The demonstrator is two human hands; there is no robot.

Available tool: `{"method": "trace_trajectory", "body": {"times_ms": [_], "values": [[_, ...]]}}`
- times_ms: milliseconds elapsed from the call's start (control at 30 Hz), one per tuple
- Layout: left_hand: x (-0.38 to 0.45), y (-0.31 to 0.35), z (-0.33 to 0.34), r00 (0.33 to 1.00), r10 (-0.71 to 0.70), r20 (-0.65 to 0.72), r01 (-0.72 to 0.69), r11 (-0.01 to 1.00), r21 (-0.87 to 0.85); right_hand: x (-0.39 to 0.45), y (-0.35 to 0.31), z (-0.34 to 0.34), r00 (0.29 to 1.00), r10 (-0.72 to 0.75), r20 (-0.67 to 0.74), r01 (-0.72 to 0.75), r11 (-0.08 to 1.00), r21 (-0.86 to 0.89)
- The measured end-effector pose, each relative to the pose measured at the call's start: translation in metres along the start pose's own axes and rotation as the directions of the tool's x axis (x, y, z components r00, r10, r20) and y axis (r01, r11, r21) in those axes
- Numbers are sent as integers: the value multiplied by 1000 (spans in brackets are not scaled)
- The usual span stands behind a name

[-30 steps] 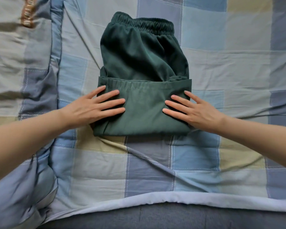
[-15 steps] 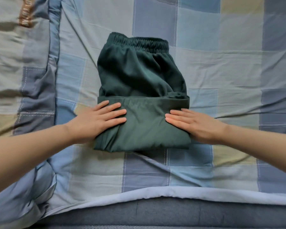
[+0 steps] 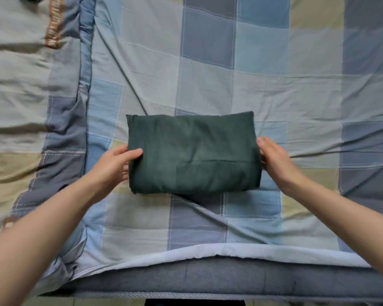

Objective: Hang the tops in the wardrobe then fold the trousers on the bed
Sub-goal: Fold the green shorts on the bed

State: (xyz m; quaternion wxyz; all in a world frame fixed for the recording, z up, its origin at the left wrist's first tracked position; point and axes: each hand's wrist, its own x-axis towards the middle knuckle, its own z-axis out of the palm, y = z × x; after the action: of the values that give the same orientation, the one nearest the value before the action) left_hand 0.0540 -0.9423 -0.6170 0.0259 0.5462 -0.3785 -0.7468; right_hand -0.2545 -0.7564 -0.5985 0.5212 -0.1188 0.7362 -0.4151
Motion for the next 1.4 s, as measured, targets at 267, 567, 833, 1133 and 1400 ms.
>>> {"method": "trace_trajectory", "body": {"times_ms": [267, 567, 833, 1133, 1400], "values": [[-3, -31, 54, 788, 378, -486, -199, 903, 380, 14, 22, 35, 972, -65, -226, -3, 957, -289], [15, -31, 60, 738, 251, -626, -12, 933, 360, 14, 33, 42, 939, 162, -305, -209, 969, -128], [-19, -16, 73, 726, 249, -641, -139, 966, 218, -20, 17, 46, 902, -5, -431, -74, 983, -166], [-160, 21, 131, 635, 380, -672, -327, 921, 212, -186, -53, -5, 825, -314, -470, 195, 939, -284], [-326, 77, 180, 630, 600, -493, -505, 799, 327, -349, -113, -41, 735, -475, -484, 259, 856, -448]]}}
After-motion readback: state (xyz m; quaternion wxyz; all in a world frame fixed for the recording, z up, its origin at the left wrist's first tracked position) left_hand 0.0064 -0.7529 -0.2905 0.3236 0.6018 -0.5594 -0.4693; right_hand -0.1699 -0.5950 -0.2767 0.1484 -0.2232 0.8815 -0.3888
